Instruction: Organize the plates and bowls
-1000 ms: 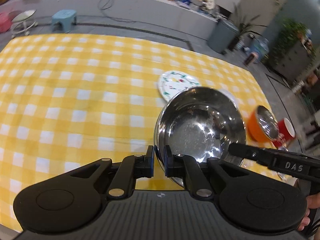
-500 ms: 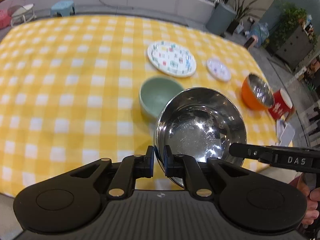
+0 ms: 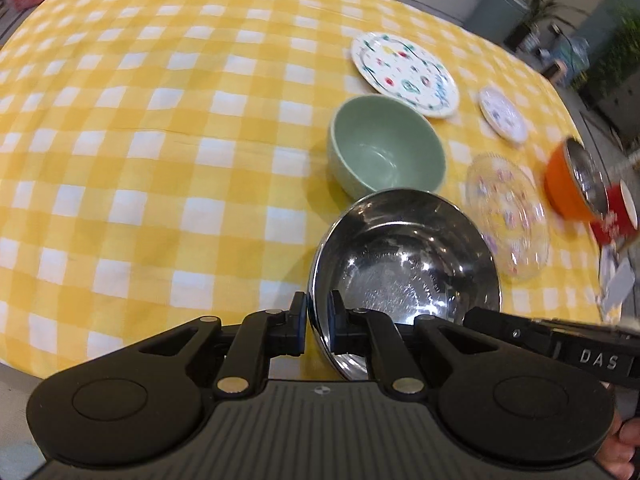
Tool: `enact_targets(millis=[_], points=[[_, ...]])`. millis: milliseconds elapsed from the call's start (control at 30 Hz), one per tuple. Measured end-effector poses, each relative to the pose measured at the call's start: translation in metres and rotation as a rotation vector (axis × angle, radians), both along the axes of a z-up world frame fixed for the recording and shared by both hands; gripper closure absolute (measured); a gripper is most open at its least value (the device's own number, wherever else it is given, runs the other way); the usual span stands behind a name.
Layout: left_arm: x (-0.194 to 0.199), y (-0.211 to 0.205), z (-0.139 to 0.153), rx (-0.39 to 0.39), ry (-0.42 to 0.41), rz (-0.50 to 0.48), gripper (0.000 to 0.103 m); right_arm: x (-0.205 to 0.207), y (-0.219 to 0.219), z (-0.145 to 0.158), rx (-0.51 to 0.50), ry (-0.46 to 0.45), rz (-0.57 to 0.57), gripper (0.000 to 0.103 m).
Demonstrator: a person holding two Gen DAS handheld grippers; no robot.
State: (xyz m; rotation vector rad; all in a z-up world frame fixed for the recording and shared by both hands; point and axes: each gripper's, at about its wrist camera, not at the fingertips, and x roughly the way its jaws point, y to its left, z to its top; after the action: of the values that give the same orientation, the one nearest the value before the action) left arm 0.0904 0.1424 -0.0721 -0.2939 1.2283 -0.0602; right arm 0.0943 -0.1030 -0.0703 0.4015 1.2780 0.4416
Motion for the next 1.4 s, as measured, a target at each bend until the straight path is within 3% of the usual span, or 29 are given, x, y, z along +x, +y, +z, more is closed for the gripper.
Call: enact_targets(millis=[300, 700, 1067, 1167, 1300, 1367, 1400], points=[[0.011, 0.004, -0.006, -0.043, -0.021, 0.041, 0.092, 0.024, -0.001, -0.003, -0.009, -0.042, -0.036, 0.09], [0.009, -0.001, -0.011, -0.06, -0.029, 0.002, 0.089, 0.02, -0.006, -0.001, -0.016, -0.074, -0.066, 0.092], [0.003, -0.001, -0.014, -0.11, -0.008, -0.036, 0.088, 0.011, -0.016, 0.002, -0.007, -0.041, -0.043, 0.092], [0.003, -0.001, -0.016, -0.111, -0.007, -0.027, 0.082, 0.016, -0.014, 0.002, -0.02, -0.051, -0.031, 0.092], [0.0, -0.003, -0.009, -0.052, -0.078, -0.03, 0.081, 0.015, -0.015, 0.006, -0.02, -0.08, -0.025, 0.091], [0.0, -0.001, -0.006, -0.053, -0.103, -0.012, 0.072, 0.013, -0.017, 0.009, -0.032, -0.096, -0.017, 0.084], [-0.001, 0.0, -0.003, -0.045, -0.124, -0.003, 0.06, 0.012, -0.019, 0.011, -0.032, -0.106, -0.017, 0.084]])
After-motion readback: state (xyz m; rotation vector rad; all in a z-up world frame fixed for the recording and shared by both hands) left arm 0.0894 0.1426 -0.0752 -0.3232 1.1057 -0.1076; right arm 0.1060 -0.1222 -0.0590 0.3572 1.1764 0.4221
